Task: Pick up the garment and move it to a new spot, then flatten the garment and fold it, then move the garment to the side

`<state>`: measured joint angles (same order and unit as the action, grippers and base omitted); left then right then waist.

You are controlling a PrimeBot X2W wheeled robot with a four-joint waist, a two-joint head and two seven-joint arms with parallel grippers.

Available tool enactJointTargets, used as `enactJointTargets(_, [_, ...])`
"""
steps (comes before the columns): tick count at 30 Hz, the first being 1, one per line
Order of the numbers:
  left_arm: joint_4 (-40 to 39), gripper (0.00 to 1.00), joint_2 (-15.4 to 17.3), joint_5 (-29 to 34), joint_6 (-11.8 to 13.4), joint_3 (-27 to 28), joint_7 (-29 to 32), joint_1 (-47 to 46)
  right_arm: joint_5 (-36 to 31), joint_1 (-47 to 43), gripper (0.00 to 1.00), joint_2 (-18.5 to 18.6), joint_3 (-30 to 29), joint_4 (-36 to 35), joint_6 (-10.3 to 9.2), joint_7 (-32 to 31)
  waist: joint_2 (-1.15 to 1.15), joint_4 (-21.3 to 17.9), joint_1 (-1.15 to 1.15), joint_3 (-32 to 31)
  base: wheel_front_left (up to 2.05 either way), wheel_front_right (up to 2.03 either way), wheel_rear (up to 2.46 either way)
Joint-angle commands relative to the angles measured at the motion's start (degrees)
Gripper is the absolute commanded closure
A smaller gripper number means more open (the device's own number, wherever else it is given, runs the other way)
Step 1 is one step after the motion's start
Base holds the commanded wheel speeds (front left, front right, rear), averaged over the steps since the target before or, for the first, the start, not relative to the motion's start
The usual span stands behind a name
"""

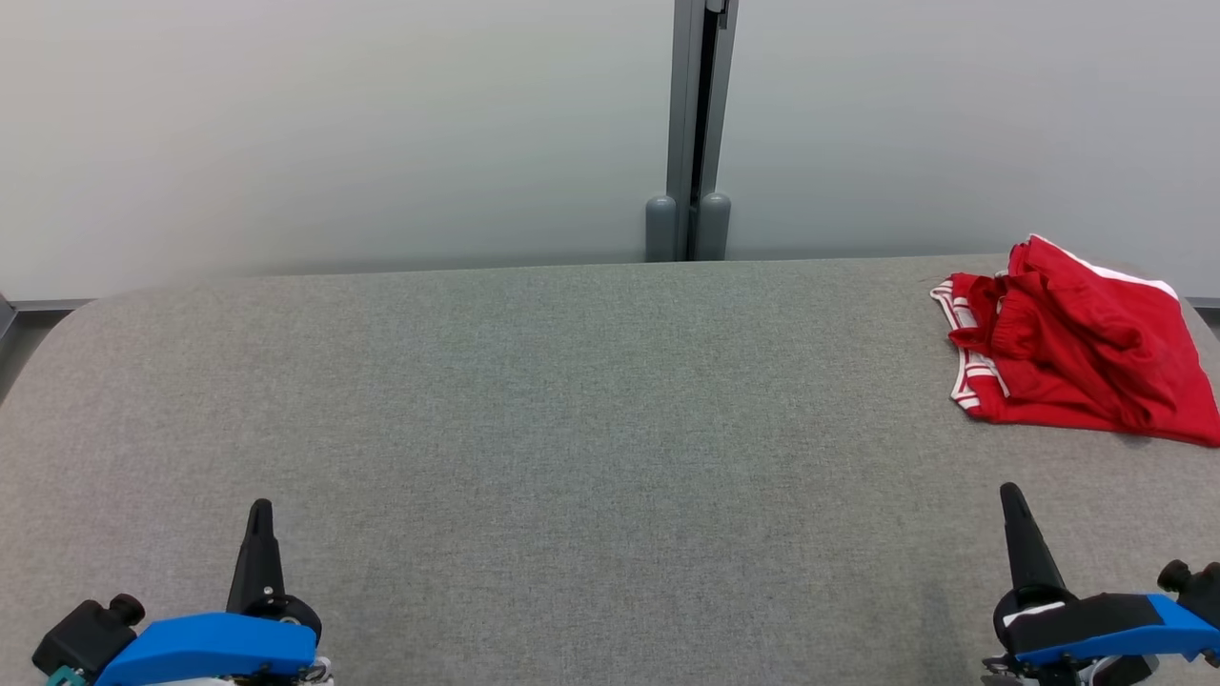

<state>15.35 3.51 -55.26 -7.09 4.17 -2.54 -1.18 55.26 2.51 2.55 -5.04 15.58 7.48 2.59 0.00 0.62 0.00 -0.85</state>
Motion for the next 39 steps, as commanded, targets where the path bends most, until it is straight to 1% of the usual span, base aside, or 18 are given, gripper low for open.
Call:
enactJointTargets(1, [-0.73, 1.00, 0.18, -1.12, -0.31, 0.25, 0.25, -1.44, 1.19, 1.61, 1.00, 0.35, -0.22, -0.85, 0.02, -0.32, 0.00, 0.00, 0.00, 0.01, 0.00, 0.00, 0.00])
enactJointTargets(20, [-0.98, 1.00, -0.09, -13.07, -0.41, 1.03, 3.23, -2.86, 13.13, 2.43, 1.00, 0.40, -0.65, -1.16, 0.02, -3.28, 0.00, -0.17, 0.00, 0.28, 0.00, 0.00, 0.00])
enactJointTargets(39, [-1.17, 1.00, -0.35, -23.15, -0.52, 1.69, 5.75, -3.95, 23.19, 3.17, 1.00, 0.45, -1.04, -1.40, 0.02, -5.78, 0.00, -0.33, 0.00, 0.55, 0.00, 0.00, 0.00])
